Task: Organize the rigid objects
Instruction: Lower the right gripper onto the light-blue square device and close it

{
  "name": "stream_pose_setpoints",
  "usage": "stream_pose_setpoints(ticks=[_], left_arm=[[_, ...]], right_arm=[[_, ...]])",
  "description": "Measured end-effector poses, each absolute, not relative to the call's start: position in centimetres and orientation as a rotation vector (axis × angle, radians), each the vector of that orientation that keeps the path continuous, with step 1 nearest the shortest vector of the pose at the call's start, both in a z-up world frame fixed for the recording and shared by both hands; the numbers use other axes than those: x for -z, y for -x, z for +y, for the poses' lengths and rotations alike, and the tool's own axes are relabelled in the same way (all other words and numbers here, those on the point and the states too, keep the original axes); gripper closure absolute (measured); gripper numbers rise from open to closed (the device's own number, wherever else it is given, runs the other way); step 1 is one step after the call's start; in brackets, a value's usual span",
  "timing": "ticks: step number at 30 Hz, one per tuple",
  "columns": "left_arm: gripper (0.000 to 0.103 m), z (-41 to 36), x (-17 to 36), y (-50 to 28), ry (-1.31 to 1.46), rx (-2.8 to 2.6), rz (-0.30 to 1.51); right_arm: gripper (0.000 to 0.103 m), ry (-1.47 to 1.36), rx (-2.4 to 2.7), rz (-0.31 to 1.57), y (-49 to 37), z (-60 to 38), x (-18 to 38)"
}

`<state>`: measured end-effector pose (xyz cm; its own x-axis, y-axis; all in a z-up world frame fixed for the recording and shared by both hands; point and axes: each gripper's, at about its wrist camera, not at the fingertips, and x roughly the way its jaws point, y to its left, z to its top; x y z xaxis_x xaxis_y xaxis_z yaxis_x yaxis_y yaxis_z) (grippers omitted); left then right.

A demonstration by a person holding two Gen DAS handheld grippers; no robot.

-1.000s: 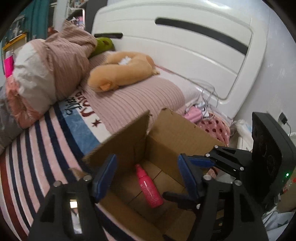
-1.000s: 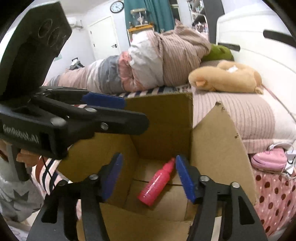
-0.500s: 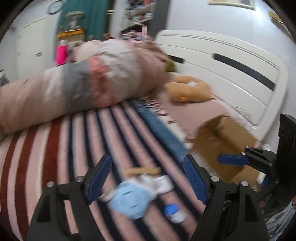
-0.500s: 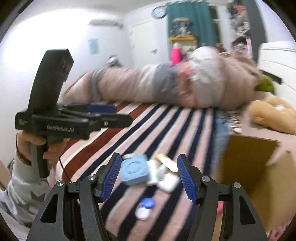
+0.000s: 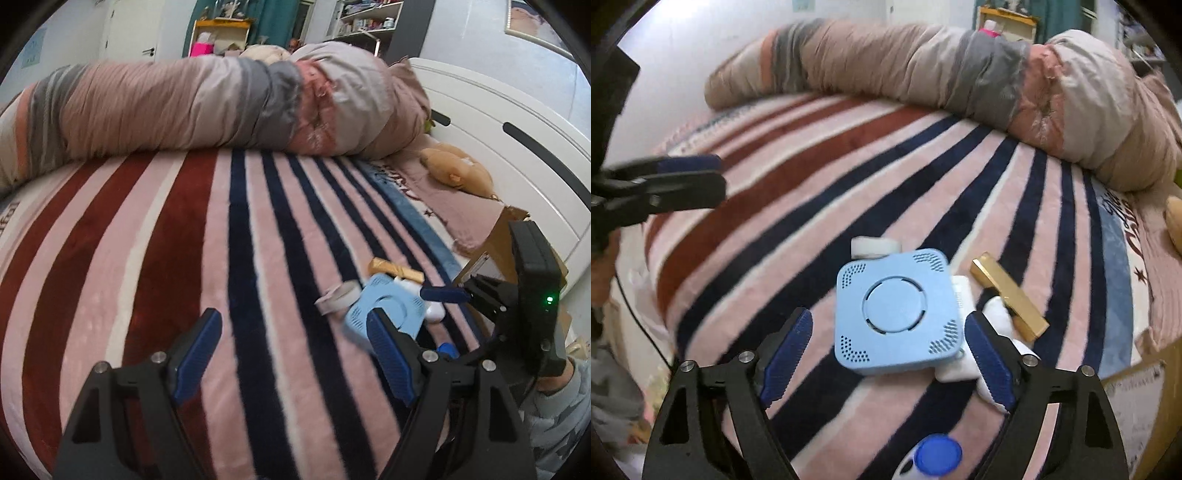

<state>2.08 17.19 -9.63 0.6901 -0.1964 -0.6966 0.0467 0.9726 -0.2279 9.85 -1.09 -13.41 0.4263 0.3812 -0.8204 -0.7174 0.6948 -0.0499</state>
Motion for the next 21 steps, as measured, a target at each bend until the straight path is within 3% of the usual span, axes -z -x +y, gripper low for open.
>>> stream_pose_setpoints(ticks=[3,11,13,14,21], left_arm=[[0.025,18.1,10.7,-1.9,0.212,0.139,0.815],[0.025,18.7,11.8,-1.7,0.248,0.155,0.834],[0.025,18.8,11.9,-1.7,0.252,0.154,0.836],[0.025,18.7,11.9,-1.6,0.253,0.155,0.836],[0.025,18.0,11.5,-1.9,0.313,0.235,0.829]], right_arm=[[0.008,0.513,-0.700,0.853,-10.0,-0.1,14.1],[0.009,0.606,-0.678,0.929,-11.8,1.3,16.3],[0.014,0.606,-0.648,0.944,-12.3,1.2,16.6],[0.022,0.594,-0.649,0.949,-12.3,1.2,16.5],[0.024,0.548,-0.707,0.834,-10.1,0.2,13.8]])
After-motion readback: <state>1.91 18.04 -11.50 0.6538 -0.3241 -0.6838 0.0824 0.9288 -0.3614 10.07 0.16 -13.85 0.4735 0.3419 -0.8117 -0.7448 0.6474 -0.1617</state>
